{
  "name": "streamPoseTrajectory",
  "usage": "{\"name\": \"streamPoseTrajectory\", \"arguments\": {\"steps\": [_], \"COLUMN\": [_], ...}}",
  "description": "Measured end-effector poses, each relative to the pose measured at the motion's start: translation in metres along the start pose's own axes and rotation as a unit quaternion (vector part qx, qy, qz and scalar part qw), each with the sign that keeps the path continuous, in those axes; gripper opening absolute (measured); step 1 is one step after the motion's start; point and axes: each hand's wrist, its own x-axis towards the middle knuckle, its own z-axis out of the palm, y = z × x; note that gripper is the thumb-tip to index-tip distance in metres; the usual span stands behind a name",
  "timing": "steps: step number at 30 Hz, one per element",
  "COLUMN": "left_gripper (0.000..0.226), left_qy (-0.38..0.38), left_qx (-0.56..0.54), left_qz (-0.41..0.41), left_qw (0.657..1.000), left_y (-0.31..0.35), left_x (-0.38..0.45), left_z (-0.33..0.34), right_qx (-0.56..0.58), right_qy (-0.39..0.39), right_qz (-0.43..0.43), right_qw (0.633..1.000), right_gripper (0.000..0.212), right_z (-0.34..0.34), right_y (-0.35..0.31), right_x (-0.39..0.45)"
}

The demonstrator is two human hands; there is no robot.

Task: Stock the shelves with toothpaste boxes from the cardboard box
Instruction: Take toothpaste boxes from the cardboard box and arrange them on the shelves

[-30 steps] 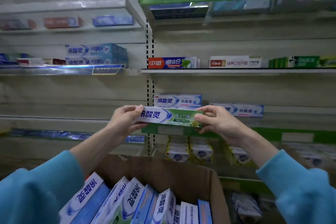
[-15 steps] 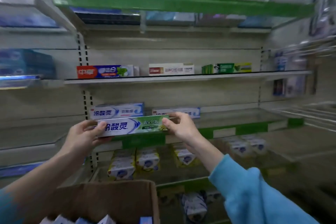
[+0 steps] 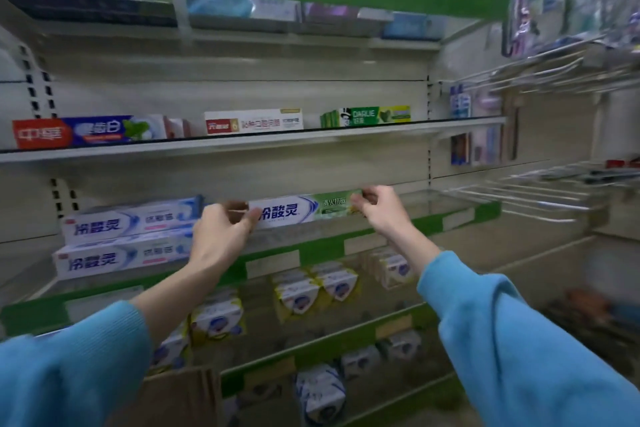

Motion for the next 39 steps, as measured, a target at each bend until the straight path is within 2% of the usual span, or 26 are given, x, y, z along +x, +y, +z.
{"name": "streamPoseTrajectory", "arguments": {"steps": [8,10,13,18,23,28,31,35,39], "left_gripper": [0.028,0.023,0.027,0.025,0.02,0.036,0.035,0.008,0.012], "left_qy": [-0.111,-0.14,-0.174,-0.182,-0.175,-0.19,-0.21,-0.212,-0.22], "left_qx": [0.033,0.064,0.116,0.156,0.128,0.144,0.143,0.157,0.205], "left_qz": [-0.029,-0.031,-0.024,-0.012,-0.033,-0.033,-0.028,-0.023,-0.002], "left_qw": [0.993,0.988,0.978,0.971,0.976,0.971,0.967,0.964,0.954], "left_y": [0.032,0.04,0.05,0.059,0.06,0.058,0.051,0.046,0.039], "left_x": [0.021,0.021,0.022,0.025,0.029,0.033,0.035,0.039,0.04], "left_z": [0.096,0.115,0.141,0.161,0.169,0.172,0.175,0.178,0.182], "right_qx": [-0.079,-0.091,-0.107,-0.176,-0.24,-0.263,-0.286,-0.29,-0.309], "right_qy": [0.069,0.073,0.078,0.084,0.033,0.01,-0.024,-0.039,-0.057], "right_qz": [0.08,0.08,0.067,0.043,0.064,0.087,0.099,0.085,0.074], "right_qw": [0.991,0.99,0.989,0.98,0.968,0.961,0.953,0.952,0.946], "right_gripper": [0.033,0.03,0.024,0.023,0.043,0.056,0.066,0.063,0.057], "right_z": [-0.06,-0.075,-0.094,-0.111,-0.106,-0.092,-0.086,-0.074,-0.06], "right_y": [0.056,0.066,0.078,0.09,0.091,0.09,0.089,0.093,0.092], "right_x": [0.03,0.031,0.034,0.042,0.049,0.062,0.071,0.089,0.108]}}
